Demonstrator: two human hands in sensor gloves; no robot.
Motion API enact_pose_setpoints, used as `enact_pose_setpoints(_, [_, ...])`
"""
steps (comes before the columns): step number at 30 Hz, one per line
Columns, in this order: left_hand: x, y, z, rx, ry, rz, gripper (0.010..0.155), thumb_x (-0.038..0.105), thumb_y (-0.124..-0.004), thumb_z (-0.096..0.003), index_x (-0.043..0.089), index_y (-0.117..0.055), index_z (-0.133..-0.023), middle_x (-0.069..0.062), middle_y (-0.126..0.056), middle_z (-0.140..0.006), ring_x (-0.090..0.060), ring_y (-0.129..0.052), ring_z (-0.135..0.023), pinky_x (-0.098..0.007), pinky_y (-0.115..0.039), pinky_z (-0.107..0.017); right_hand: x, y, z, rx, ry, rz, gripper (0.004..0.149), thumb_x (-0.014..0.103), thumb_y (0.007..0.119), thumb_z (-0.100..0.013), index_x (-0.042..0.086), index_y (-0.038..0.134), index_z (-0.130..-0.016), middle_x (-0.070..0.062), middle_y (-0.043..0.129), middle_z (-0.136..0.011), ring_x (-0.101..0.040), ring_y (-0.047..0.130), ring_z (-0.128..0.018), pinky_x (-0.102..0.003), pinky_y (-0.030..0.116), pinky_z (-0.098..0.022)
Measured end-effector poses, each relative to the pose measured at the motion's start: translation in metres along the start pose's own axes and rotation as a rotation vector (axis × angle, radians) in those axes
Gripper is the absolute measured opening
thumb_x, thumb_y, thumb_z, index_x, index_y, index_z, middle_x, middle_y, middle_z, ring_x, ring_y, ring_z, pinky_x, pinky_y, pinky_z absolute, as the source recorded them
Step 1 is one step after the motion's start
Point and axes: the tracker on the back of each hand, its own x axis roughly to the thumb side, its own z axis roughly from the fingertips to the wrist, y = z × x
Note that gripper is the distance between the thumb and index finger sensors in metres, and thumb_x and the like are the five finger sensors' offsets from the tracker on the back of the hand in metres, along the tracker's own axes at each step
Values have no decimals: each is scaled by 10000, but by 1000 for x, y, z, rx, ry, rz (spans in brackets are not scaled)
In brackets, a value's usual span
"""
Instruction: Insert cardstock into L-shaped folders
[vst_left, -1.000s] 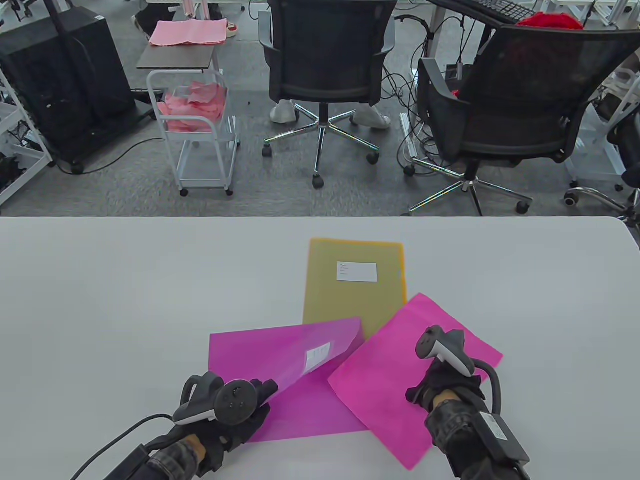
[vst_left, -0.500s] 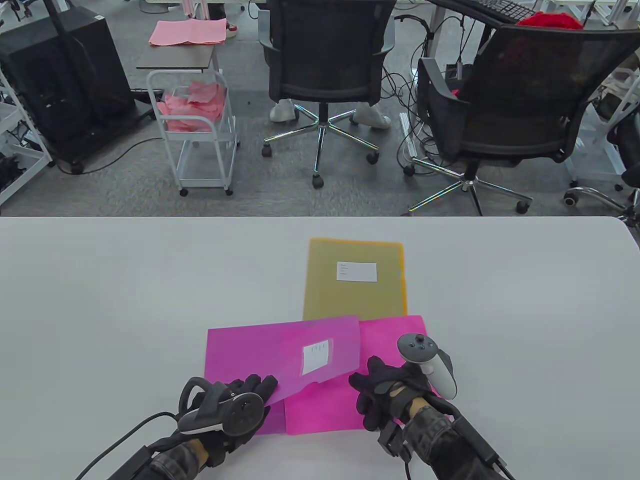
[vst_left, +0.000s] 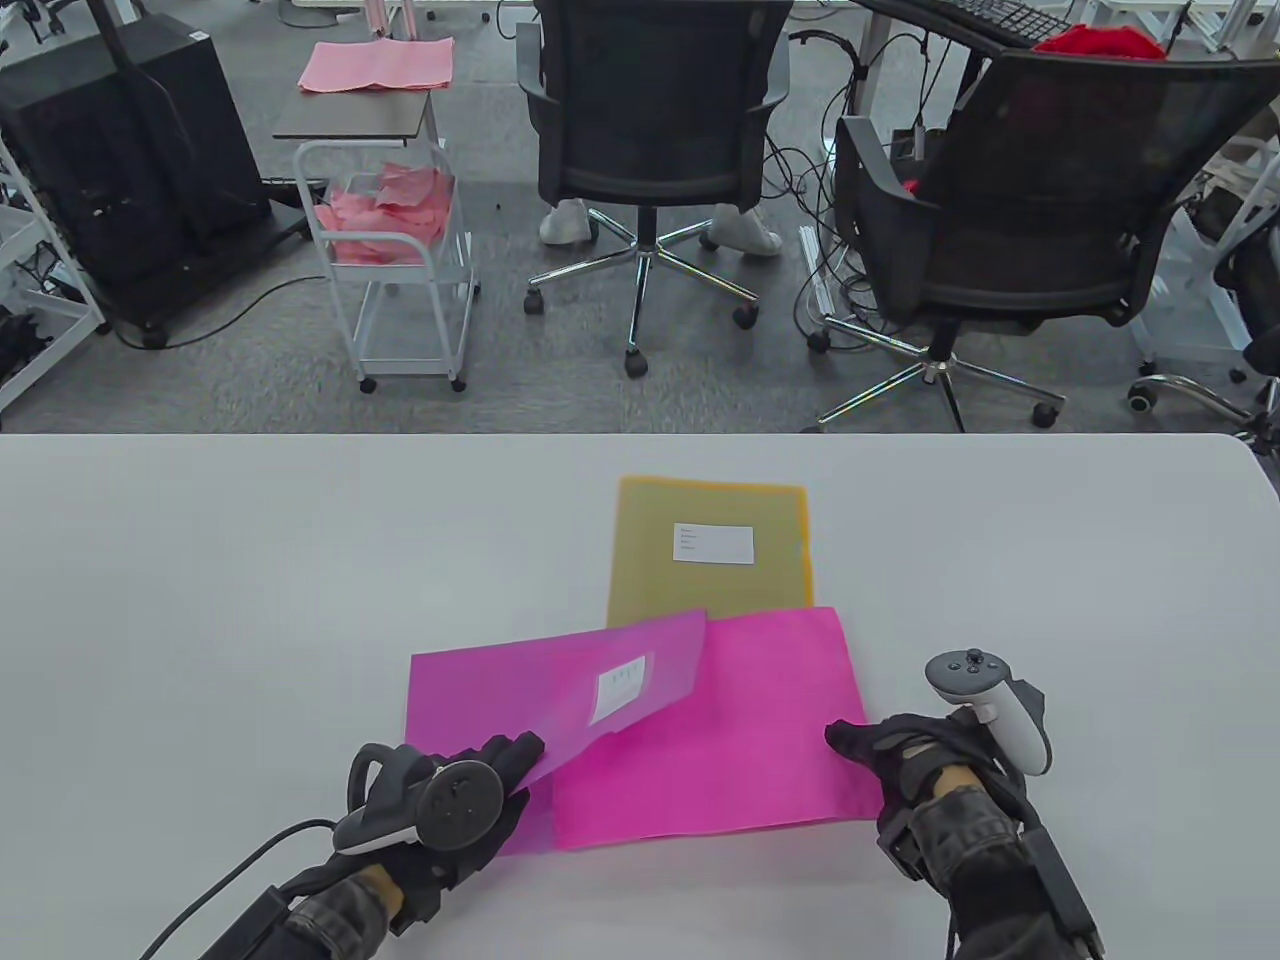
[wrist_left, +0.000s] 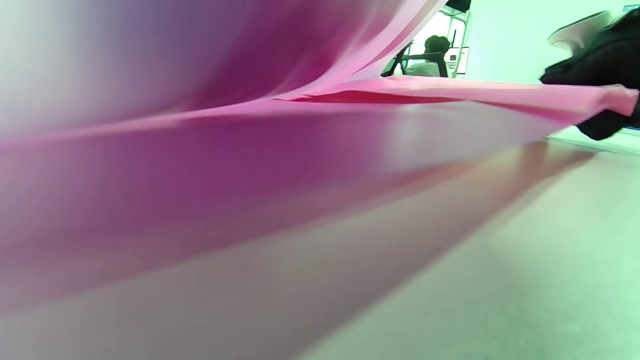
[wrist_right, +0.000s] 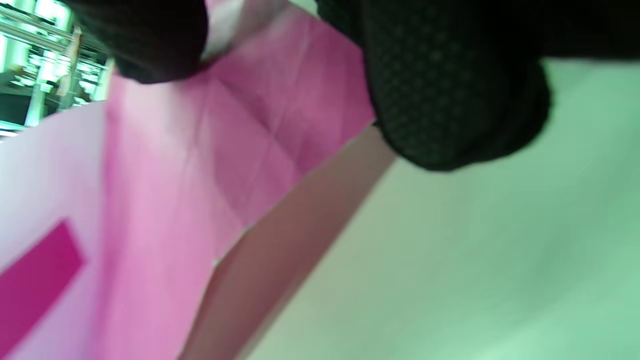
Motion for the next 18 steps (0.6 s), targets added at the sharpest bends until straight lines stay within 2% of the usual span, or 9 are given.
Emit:
enact_pose_setpoints(2, [7,0,0,0,-30,-34,579,464,-578,-493,178,-629,-994,-183,-863,-874,-448,-1027,-634,-551,-887,-382,8,13,-4,4,-68,-90,801,531,726,-433,-58,394,-863,-227,860,-454,-249,964,-164,-331,854,-44])
enact_pose_setpoints(5, [17,-1,0,-25,-63,-57,583,445,-574,-501,157,-598,-1007,-209,-835,-889,-481,-1007,-646,-574,-867,-397,26,33,-3,-111,-134,-100,730,491,733,-420,-47,472,-838,-208,887,-400,-243,964,-111,-335,848,-5])
enact_pose_setpoints(10, [24,0,2,8,-80,-60,582,435,-570,-503,151,-580,-1011,-212,-820,-897,-491,-1002,-647,-580,-864,-399,52,68,5,-347,-236,186,712,519,785,-363,-8,582,-797,-178,914,-352,-240,970,-78,-346,848,13])
enact_pose_setpoints(12, [26,1,2,23,-90,-60,583,437,-570,-501,154,-580,-1011,-210,-821,-899,-489,-1003,-648,-578,-864,-399,58,78,9,-369,-277,239,740,545,794,-355,-1,573,-803,-173,912,-373,-244,973,-108,-351,854,-15])
enact_pose_setpoints(16, [24,4,4,61,-98,-13,580,433,-569,-503,152,-576,-1011,-209,-818,-900,-489,-1003,-648,-576,-865,-403,63,80,14,-391,-312,283,767,554,804,-348,-5,556,-811,-195,904,-393,-272,969,-132,-373,850,-33])
enact_pose_setpoints(18, [28,6,4,85,-114,-4,578,428,-571,-504,151,-574,-1012,-212,-816,-899,-492,-1000,-649,-578,-863,-403,68,85,22,-475,-321,379,793,555,826,-337,-20,551,-808,-220,894,-398,-299,961,-138,-396,839,-38])
